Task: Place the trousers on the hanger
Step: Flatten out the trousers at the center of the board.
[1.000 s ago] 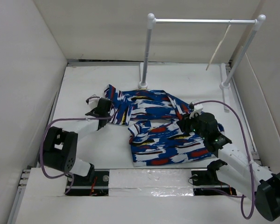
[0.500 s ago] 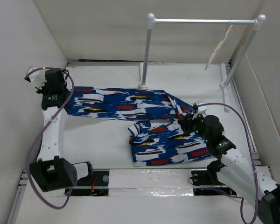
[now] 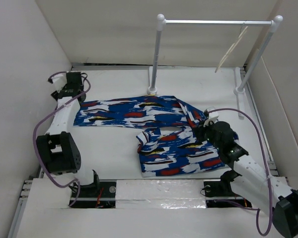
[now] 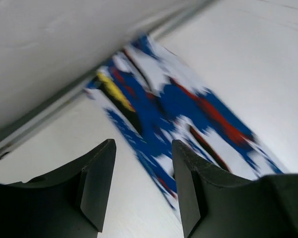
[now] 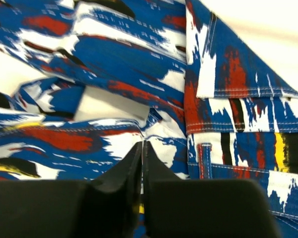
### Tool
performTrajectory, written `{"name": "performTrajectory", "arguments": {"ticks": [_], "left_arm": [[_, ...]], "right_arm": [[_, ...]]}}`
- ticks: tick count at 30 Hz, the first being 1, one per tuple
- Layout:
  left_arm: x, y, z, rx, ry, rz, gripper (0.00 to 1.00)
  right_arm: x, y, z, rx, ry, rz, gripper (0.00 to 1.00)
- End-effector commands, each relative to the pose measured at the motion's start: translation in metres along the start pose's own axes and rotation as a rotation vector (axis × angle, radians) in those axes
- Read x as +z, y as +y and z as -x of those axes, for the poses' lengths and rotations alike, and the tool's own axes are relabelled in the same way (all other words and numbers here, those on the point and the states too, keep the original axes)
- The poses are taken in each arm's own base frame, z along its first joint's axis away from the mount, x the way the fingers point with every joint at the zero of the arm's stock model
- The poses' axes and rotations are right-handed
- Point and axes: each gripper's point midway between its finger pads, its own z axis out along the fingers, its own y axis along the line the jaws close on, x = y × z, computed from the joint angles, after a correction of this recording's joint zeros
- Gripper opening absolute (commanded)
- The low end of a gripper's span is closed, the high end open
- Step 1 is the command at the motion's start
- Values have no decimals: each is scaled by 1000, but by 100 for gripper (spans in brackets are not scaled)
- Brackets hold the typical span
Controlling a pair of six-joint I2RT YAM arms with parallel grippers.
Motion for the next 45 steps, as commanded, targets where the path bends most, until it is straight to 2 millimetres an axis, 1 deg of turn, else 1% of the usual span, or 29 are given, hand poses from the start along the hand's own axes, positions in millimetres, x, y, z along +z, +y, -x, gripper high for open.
{"name": "performTrajectory", "arguments": {"ticks": [1, 2, 3, 4, 5, 6, 7, 8, 9, 10, 11, 12, 14, 15, 17, 18, 19, 20, 21, 22, 23, 24, 27, 31, 33, 36, 39, 40, 45], "left_arm": [[-80, -59, 19, -26, -110, -277, 46], [-97, -76, 4, -21, -77, -361, 46], [-119, -87, -5, -21, -68, -442, 45], [-155, -109, -29, 25, -49, -563, 45], [-175, -120, -47, 17, -6, -651, 45], [-182, -120, -81, 58, 44, -697, 45], [-214, -127, -92, 45, 51, -820, 46], [-229, -129, -113, 56, 111, -901, 46], [-222, -120, -151, 85, 178, -916, 47], [-250, -125, -158, 63, 203, -1059, 50], [-249, -121, -174, 72, 232, -1079, 50], [-238, -110, -199, 89, 279, -1070, 51], [-238, -105, -214, 94, 311, -1111, 51], [-237, -102, -219, 81, 308, -1136, 52], [-243, -100, -227, 77, 330, -1197, 57], [-243, -96, -236, 85, 351, -1214, 59], [-251, -99, -235, 77, 355, -1265, 59], [-258, -98, -240, 95, 383, -1305, 59], [-260, -97, -243, 95, 387, -1328, 59], [-263, -96, -243, 96, 390, -1346, 59], [-266, -94, -244, 103, 390, -1367, 59], [-265, -91, -245, 105, 386, -1370, 59], [-268, -81, -233, 69, 324, -1398, 59], [-262, -73, -229, 61, 275, -1390, 59], [-257, -73, -235, 74, 272, -1379, 59], [-251, -78, -245, 99, 295, -1365, 59], [-258, -80, -245, 70, 297, -1421, 59], [-264, -80, -240, 53, 283, -1449, 59], [-273, -79, -234, 72, 264, -1491, 60]], "right_arm": [[7, -5, 2, -9, 5, -32, 3], [8, -10, 4, -8, 6, -66, 4], [7, -12, -2, -8, 37, -77, 10], [8, -12, -3, -7, 48, -79, 16], [7, -12, -5, -3, 57, -81, 24], [6, -13, -7, 1, 65, -83, 38], [5, -13, -9, 12, 69, -84, 43], [3, -12, -5, 18, 53, -81, 48], [-1, -15, -18, 22, 93, -94, 58], [-2, -17, -22, 49, 96, -106, 61], [-3, -17, -26, 66, 97, -107, 62], [-4, -16, -33, 75, 105, -100, 64], [-6, -20, -39, 122, 115, -122, 64], [-6, -24, -44, 126, 129, -145, 64], [-7, -30, -42, 144, 135, -180, 64], [-7, -34, -42, 144, 140, -210, 64], [-6, -39, -42, 155, 147, -230, 64], [-4, -40, -43, 155, 161, -239, 64], [-4, -44, -44, 159, 170, -257, 63], [-1, -46, -52, 162, 205, -268, 63], [1, -48, -49, 169, 210, -278, 63], [1, -49, -54, 167, 240, -286, 63], [6, -51, -60, 181, 295, -308, 62], [8, -54, -61, 204, 309, -329, 61], [8, -57, -66, 202, 345, -350, 61], [10, -61, -64, 195, 361, -379, 60], [11, -65, -62, 195, 366, -405, 56], [11, -66, -62, 193, 365, -411, 55], [14, -72, -61, 181, 380, -445, 46]]}}
